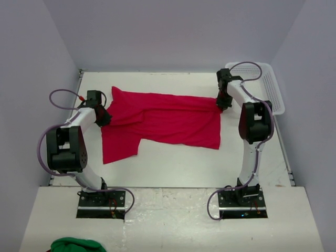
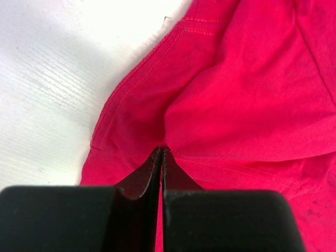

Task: Fold and stack the t-shirts
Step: Fold the flattened tshirt in 1/3 of the way

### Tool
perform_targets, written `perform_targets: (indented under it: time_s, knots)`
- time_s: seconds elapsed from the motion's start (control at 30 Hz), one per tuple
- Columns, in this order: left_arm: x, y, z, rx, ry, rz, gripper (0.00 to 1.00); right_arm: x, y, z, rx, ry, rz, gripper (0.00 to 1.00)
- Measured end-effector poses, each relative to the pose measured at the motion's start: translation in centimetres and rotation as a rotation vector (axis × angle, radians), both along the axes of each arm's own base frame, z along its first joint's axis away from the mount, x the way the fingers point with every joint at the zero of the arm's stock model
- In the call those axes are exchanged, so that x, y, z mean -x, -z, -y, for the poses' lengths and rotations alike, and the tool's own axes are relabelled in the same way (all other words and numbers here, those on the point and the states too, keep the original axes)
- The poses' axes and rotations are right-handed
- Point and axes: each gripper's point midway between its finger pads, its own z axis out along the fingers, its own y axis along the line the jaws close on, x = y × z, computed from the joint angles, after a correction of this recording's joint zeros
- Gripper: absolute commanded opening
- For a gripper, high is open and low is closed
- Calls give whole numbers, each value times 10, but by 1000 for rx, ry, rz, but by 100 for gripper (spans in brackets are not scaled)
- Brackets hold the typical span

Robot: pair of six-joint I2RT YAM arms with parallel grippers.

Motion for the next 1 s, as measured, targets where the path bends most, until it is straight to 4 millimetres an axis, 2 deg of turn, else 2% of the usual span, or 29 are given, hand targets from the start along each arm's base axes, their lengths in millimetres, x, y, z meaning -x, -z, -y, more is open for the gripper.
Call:
perform_targets:
  time_s: [0.2,0.3,0.33,0.4,0.43,0.47,0.57,0.7,0.9,0.93,1.0]
  knots:
    - [0,0,-1,-3,-4,-4,1,-8,-11,7,3,13,27,1]
    - [0,0,-2,-4,-7,-4,2,-8,-9,7,1,11,24,16]
    - [0,0,-3,-3,-8,-4,3,-6,-7,6,-2,8,21,24]
    - [1,0,-3,-2,-10,-4,12,0,-2,6,-2,4,5,25]
    - [1,0,-3,0,-10,-5,21,4,0,6,0,2,-5,28]
    - [1,0,-3,4,-10,-5,40,6,2,4,2,-2,-14,31]
    - [1,0,0,21,-17,-2,51,10,5,1,4,-9,-26,37]
    - [6,-9,0,21,-19,17,54,10,-3,-8,1,-33,-9,38]
    - [3,-55,-1,-28,-20,144,54,6,-33,-36,-19,-108,67,38]
    - [1,-62,1,-36,-15,163,53,6,-38,-44,-23,-127,78,38]
    - [-4,-75,5,-53,2,197,42,4,-47,-59,-30,-163,98,37]
